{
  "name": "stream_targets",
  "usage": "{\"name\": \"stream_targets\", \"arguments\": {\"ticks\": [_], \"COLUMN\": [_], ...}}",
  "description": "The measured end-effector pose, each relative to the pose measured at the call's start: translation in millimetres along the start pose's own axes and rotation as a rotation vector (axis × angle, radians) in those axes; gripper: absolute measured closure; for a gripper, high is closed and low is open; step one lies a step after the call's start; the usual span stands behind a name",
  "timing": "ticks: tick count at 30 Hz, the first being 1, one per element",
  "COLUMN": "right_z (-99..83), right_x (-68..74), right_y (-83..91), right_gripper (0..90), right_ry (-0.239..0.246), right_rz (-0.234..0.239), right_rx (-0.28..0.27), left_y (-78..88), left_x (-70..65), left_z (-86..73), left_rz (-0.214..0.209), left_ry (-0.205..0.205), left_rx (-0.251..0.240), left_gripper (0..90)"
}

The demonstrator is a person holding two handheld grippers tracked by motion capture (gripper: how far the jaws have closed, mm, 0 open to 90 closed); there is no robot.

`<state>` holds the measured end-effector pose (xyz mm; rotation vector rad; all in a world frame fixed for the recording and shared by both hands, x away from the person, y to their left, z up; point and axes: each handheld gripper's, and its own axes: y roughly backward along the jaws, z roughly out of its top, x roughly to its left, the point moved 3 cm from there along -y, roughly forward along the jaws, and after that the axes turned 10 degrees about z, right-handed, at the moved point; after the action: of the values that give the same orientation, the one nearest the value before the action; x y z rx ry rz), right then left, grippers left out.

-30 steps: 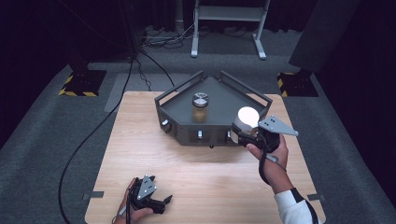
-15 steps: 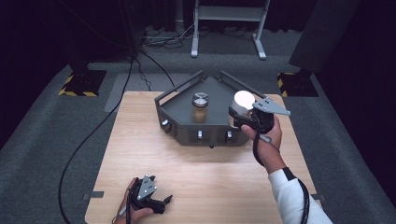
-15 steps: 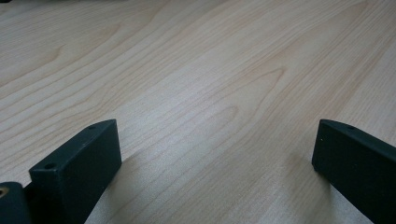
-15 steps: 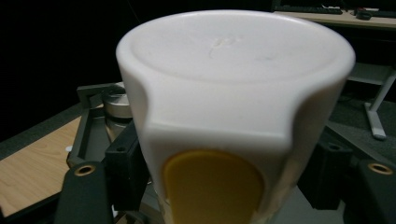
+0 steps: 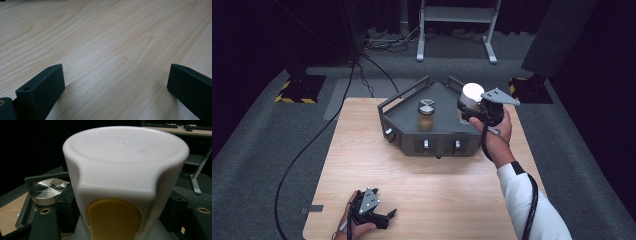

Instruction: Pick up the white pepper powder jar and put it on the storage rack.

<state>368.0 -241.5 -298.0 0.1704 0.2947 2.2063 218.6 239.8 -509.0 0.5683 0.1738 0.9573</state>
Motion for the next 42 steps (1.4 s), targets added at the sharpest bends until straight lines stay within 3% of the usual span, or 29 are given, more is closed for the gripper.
{"name": "stream_targets", "arguments": {"ticks": [10, 19, 37, 42], "right_z": [4.1, -8.5, -32.0, -32.7], "right_x": [-11.7, -16.9, -19.2, -18.6], "right_y": [-17.8, -29.7, -37.7, -38.7], "right_gripper": [30.2, 30.2, 30.2, 30.2], "right_ry": [-0.005, -0.027, -0.063, -0.051], "right_rz": [-0.018, -0.013, -0.007, -0.012], "right_rx": [0.020, 0.049, 0.082, 0.098], "left_y": [0.1, -0.3, -0.5, -0.4], "left_x": [-0.3, -0.3, -0.1, 0.1], "left_z": [-0.2, 0.0, -0.3, -0.1], "left_rz": [0.002, -0.001, -0.004, -0.004], "left_ry": [-0.002, 0.001, 0.001, -0.002], "left_rx": [-0.002, -0.002, -0.004, -0.002], "left_gripper": [1.3, 1.3, 1.3, 1.3]}}
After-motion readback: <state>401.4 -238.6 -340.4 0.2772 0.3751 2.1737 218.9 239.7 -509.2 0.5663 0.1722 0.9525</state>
